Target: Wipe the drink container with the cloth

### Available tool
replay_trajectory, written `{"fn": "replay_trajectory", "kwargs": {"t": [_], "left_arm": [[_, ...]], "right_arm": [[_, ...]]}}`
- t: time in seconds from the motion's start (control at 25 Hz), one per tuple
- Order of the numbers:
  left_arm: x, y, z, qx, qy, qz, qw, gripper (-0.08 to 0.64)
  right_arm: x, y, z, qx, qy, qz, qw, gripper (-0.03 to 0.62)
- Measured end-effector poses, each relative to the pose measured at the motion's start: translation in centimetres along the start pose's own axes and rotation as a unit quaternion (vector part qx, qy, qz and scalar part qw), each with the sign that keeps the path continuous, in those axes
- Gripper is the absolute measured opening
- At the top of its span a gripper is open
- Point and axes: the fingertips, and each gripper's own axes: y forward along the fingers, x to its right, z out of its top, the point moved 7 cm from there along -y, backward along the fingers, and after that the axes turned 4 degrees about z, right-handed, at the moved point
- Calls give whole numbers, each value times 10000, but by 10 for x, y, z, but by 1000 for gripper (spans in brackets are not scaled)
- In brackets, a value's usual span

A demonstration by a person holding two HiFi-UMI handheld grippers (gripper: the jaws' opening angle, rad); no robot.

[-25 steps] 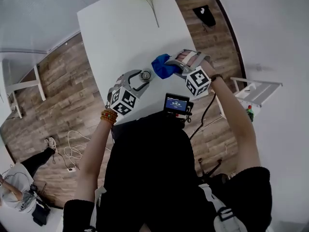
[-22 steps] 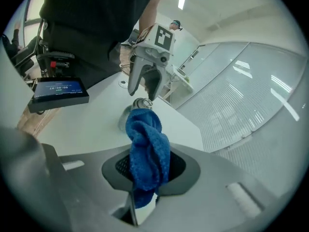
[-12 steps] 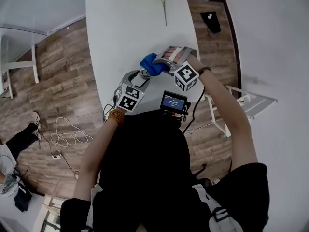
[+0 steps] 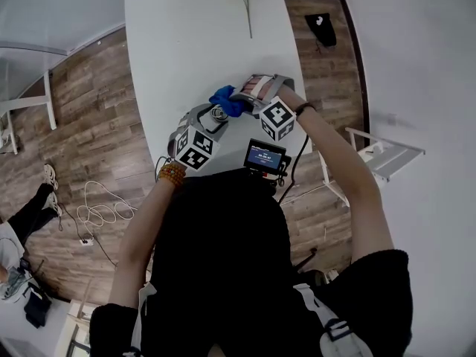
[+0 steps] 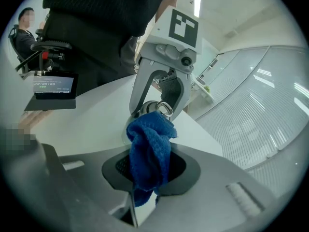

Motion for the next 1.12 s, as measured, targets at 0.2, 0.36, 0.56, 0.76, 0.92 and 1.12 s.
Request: {"fn": "replay_trajectory", "kwargs": {"t": [0.2,0.36,0.56,0.76,0.92,1.12], "left_arm": [[2,0,1,-39,78,-39,10000,362],[2,0,3,-58,110,-52,9999,362],[3,-1,3,-108,70,-34,9999,362],[1,-1,4,-144,64,-22,9999,362],[1,0,4,-161,76,-25,9998,362],[1,0,3,-64,65,35,10000,364]], "right_arm": [[0,7,-7,13,52,228,9997,87],[2,17,-13,-32,109,399,9991,87],[-5,28,-18,-111,282,552,9980,86],[-15,39,-25,-247,497,732,9958,86],[-28,47,-29,-362,677,767,9941,86],[-38,52,-31,-445,1263,662,9888,87]]}}
